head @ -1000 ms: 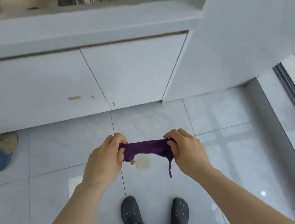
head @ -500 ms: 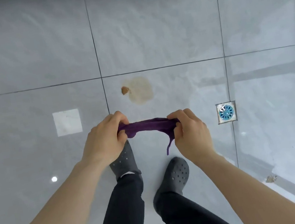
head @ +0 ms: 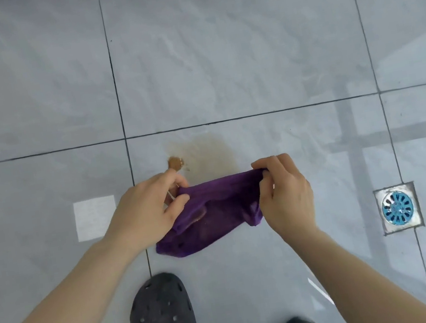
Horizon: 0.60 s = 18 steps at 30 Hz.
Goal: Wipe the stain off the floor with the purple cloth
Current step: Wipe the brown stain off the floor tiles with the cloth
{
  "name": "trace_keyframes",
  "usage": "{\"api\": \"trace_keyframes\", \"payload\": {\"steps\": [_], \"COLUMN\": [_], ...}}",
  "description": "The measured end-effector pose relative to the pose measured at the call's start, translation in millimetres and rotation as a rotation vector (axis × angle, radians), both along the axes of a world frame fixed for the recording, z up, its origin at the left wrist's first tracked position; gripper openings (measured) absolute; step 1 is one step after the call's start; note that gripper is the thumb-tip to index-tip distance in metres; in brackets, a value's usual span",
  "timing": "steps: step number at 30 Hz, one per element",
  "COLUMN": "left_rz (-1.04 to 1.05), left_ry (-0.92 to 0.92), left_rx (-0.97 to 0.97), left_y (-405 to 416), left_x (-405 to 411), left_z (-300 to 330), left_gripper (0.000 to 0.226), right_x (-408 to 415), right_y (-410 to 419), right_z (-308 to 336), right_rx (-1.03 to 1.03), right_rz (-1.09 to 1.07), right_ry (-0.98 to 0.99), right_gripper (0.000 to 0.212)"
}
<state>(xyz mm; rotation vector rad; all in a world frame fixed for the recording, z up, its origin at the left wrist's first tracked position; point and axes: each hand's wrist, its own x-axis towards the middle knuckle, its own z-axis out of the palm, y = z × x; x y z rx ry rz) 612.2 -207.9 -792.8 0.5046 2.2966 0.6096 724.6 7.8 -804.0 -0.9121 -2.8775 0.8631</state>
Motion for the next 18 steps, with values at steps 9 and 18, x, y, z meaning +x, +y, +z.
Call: {"api": "trace_keyframes", "payload": {"steps": [9,18], "left_rz": [-0.129,0.002], "left_ry": [0.491,0.591], "left_rx": [0.106,-0.166], "left_y": [9,-29], "left_x": [-36,-67], "left_z": [-64,-99], "left_gripper": [0.018,0.068], "right_x": [-53,-34], "right_y": [12,-67], "right_z": [-56,-85], "right_rx": [0.218,0.206], "right_rz": [-0.005,0.329], "right_ry": [0.258,-0.059], "right_gripper": [0.024,0.078]}}
